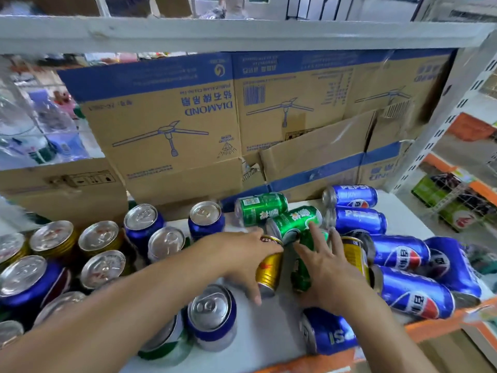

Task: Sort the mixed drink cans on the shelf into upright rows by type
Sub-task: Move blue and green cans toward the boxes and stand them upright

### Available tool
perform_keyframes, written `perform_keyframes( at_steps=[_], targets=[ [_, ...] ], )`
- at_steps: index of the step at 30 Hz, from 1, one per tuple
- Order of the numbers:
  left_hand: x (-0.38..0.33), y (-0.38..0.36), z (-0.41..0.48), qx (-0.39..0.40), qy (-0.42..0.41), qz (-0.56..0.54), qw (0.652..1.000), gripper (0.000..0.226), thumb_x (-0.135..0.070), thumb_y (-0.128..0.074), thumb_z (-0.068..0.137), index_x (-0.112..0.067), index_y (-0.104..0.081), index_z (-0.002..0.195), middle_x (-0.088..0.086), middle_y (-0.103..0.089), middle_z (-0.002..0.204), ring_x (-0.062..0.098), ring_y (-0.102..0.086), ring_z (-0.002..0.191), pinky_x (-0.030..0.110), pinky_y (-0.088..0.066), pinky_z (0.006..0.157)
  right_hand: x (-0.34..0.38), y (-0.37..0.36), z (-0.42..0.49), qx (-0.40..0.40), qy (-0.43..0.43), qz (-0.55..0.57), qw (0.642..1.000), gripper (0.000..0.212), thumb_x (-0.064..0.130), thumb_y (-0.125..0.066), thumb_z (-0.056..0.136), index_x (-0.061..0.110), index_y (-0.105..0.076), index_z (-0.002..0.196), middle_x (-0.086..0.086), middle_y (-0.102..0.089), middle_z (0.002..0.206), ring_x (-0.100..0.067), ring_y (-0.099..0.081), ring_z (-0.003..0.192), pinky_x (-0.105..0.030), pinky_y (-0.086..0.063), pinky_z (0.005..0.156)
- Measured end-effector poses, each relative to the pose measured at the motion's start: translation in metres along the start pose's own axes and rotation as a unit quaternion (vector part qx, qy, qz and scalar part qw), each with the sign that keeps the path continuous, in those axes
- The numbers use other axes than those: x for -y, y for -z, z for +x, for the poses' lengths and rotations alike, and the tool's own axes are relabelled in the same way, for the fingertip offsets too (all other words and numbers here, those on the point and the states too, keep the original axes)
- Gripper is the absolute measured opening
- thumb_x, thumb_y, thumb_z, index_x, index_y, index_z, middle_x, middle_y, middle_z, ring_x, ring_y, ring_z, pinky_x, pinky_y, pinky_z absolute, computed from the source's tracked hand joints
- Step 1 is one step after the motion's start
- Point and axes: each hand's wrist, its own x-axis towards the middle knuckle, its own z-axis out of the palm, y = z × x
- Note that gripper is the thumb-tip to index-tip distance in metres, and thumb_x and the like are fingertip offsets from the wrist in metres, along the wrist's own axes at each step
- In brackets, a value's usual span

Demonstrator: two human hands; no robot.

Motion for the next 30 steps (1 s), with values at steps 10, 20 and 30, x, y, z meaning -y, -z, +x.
perform_keyframes(
  at_steps=[10,20,30],
  targets=[
    [-0.007,0.019,-0.003,-0.011,0.013,-0.047,0.999,0.073,-0.046,-0.074,0.072,-0.04,-0.042,0.137,-0.007,-0.046,0.111,0.017,-0.05,0.097,0.036,-0.05,0.081,-0.017,-0.004,-0.001,-0.076,0.045,0.143,0.986,0.085,0.06,-0.073,0.069,0.036,-0.039,0.143,-0.001,-0.015,0.156,-0.034,-0.028,0.138,-0.037,-0.033,0.11],
    [0.02,0.021,-0.028,0.001,0.029,-0.13,0.991,0.029,-0.038,-0.055,0.094,-0.026,-0.06,0.12,-0.001,-0.063,0.111,0.018,-0.058,0.096,0.039,-0.046,0.092,-0.03,0.002,0.008,-0.059,0.104,0.395,0.911,0.06,0.063,-0.067,0.061,0.036,-0.069,0.115,0.022,-0.068,0.11,0.007,-0.058,0.106,-0.023,-0.044,0.096],
    [0.034,0.01,-0.04,-0.014,0.117,-0.14,0.983,0.016,-0.027,-0.055,0.096,-0.019,-0.063,0.107,-0.008,-0.062,0.076,0.008,-0.066,0.063,0.027,-0.045,0.066,-0.008,0.005,0.014,0.002,0.078,0.547,0.833,0.021,0.031,-0.057,0.096,0.022,-0.075,0.088,0.003,-0.071,0.082,-0.013,-0.064,0.079,-0.036,-0.054,0.067]
  ],
)
